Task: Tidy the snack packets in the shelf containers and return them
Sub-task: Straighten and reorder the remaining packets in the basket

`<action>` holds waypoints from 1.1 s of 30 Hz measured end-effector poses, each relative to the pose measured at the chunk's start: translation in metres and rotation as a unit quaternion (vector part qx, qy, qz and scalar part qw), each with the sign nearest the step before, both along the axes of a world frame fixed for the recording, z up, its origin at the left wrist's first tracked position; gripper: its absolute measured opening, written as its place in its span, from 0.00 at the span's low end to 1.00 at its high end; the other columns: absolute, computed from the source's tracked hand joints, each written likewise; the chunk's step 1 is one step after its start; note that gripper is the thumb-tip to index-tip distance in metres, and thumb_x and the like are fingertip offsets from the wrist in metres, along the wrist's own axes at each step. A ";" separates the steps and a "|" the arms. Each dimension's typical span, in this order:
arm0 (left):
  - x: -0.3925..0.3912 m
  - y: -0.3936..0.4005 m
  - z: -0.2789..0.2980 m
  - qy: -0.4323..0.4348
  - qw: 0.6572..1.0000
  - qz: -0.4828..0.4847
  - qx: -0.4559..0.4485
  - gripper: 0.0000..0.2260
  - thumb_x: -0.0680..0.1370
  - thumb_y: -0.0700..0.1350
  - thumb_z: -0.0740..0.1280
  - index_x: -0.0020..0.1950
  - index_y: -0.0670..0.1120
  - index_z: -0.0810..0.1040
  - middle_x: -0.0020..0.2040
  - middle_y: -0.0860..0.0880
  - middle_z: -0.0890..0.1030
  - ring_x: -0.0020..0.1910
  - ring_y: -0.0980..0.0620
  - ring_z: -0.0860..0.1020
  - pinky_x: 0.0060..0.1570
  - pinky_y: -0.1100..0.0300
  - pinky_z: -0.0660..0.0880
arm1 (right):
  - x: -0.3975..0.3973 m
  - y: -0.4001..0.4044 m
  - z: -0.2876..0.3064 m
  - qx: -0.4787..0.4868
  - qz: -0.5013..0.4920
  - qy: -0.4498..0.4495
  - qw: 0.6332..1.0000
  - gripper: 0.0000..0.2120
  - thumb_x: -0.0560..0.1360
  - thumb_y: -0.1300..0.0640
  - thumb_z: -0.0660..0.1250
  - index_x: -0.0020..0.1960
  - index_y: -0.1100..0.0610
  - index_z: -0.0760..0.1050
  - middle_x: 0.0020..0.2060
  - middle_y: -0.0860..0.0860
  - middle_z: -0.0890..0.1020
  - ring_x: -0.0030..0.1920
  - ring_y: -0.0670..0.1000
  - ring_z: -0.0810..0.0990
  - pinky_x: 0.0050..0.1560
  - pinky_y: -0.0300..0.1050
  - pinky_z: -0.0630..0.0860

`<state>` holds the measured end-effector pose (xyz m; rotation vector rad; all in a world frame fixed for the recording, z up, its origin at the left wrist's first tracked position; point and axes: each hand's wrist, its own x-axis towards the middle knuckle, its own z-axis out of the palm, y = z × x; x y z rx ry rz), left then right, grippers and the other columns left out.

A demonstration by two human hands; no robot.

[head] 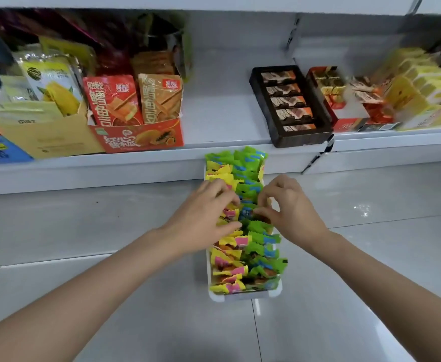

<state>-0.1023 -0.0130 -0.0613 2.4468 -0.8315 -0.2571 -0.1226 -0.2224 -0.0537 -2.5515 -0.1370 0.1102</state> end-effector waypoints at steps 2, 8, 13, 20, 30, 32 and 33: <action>0.003 0.007 0.008 0.055 0.998 -0.002 -0.019 0.19 0.77 0.53 0.70 0.66 0.50 0.73 0.63 0.52 0.72 0.61 0.56 0.70 0.62 0.61 0.68 | 0.000 -0.003 0.009 0.023 -0.001 -0.020 1.000 0.07 0.74 0.59 0.74 0.42 0.59 0.76 0.47 0.52 0.81 0.53 0.54 0.77 0.55 0.47 0.72; 0.024 0.007 0.050 0.194 0.960 0.094 -0.181 0.22 0.76 0.48 0.72 0.69 0.49 0.71 0.65 0.55 0.75 0.64 0.59 0.74 0.64 0.64 0.72 | 0.017 -0.015 0.074 0.198 -0.060 0.025 0.978 0.09 0.80 0.58 0.66 0.45 0.54 0.67 0.35 0.52 0.85 0.40 0.53 0.85 0.45 0.46 0.82; 0.026 -0.016 0.066 0.338 0.891 0.051 -0.297 0.17 0.79 0.45 0.67 0.69 0.49 0.73 0.60 0.53 0.82 0.58 0.58 0.81 0.55 0.66 0.77 | 0.051 -0.018 0.126 0.370 -0.081 0.007 0.926 0.05 0.80 0.61 0.66 0.47 0.57 0.69 0.35 0.54 0.86 0.39 0.52 0.87 0.36 0.45 0.83; -0.021 -0.030 0.038 0.427 0.776 0.061 -0.460 0.12 0.80 0.40 0.64 0.64 0.44 0.76 0.54 0.45 0.85 0.49 0.45 0.85 0.43 0.59 0.82 | 0.048 -0.021 0.089 0.395 -0.151 -0.047 0.905 0.08 0.80 0.62 0.65 0.46 0.55 0.68 0.32 0.50 0.86 0.32 0.48 0.85 0.29 0.40 0.80; -0.038 -0.018 0.013 0.448 0.757 0.140 -0.455 0.14 0.81 0.38 0.64 0.64 0.49 0.79 0.61 0.49 0.83 0.54 0.44 0.84 0.49 0.58 0.82 | 0.029 -0.003 0.049 0.475 -0.148 0.002 0.868 0.13 0.76 0.62 0.71 0.58 0.57 0.74 0.40 0.54 0.87 0.39 0.50 0.86 0.38 0.47 0.83; -0.040 -0.017 0.012 0.461 0.746 0.136 -0.461 0.14 0.79 0.40 0.66 0.63 0.52 0.81 0.60 0.48 0.83 0.54 0.41 0.84 0.50 0.58 0.81 | 0.029 -0.004 0.047 0.468 -0.160 -0.016 0.869 0.11 0.75 0.64 0.72 0.55 0.56 0.74 0.39 0.53 0.87 0.38 0.50 0.86 0.36 0.46 0.82; -0.041 -0.016 0.011 0.470 0.742 0.127 -0.461 0.15 0.78 0.40 0.67 0.63 0.52 0.80 0.60 0.46 0.83 0.54 0.40 0.84 0.49 0.58 0.81 | 0.028 -0.004 0.045 0.466 -0.166 -0.020 0.869 0.11 0.75 0.65 0.72 0.53 0.55 0.74 0.39 0.52 0.87 0.37 0.50 0.86 0.36 0.46 0.82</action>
